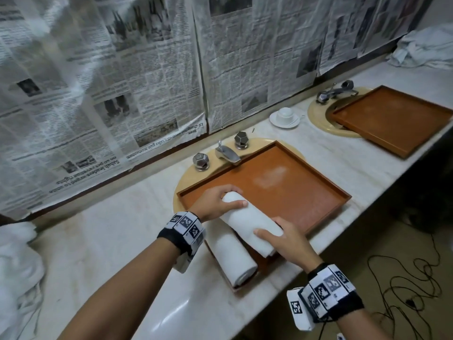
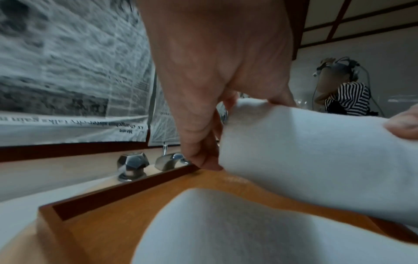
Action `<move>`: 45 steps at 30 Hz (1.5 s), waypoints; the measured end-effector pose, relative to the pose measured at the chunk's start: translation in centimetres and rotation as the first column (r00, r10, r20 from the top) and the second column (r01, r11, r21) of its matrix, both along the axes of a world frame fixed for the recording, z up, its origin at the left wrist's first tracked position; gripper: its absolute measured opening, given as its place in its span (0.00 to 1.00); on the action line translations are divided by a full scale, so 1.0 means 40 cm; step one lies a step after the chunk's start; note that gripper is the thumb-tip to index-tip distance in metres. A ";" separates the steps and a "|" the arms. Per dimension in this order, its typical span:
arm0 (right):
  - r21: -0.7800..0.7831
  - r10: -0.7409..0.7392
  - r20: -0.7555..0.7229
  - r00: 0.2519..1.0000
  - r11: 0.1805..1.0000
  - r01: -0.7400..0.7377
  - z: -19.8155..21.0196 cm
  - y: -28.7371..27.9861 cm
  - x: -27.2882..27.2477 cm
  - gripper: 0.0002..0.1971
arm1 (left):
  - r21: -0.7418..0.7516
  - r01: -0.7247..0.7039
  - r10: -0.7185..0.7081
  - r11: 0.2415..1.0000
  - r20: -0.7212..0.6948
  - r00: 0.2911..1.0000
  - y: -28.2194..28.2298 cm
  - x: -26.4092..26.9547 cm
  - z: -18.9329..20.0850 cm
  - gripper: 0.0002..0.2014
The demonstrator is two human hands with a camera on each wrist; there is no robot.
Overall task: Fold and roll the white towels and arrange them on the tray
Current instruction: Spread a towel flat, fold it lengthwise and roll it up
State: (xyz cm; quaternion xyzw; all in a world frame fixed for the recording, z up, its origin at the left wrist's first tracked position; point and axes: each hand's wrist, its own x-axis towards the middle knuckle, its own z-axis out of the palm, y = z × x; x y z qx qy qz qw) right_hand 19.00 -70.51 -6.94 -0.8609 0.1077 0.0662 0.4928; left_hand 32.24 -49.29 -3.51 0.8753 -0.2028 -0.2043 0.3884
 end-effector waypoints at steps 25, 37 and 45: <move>-0.212 0.053 -0.113 0.992 0.974 -0.076 -0.098 0.016 0.046 0.18 | 0.295 0.107 -0.075 0.950 -0.119 0.990 -0.067 0.065 -0.123 0.28; -0.238 0.062 -0.118 0.991 0.967 -0.089 -0.065 0.018 0.034 0.19 | 0.307 0.062 -0.041 0.950 -0.077 0.996 -0.050 0.023 -0.097 0.29; -0.338 0.180 -0.026 0.983 0.924 -0.178 -0.007 0.046 0.038 0.25 | 0.264 -0.057 0.044 0.963 0.055 0.998 0.033 -0.044 -0.045 0.33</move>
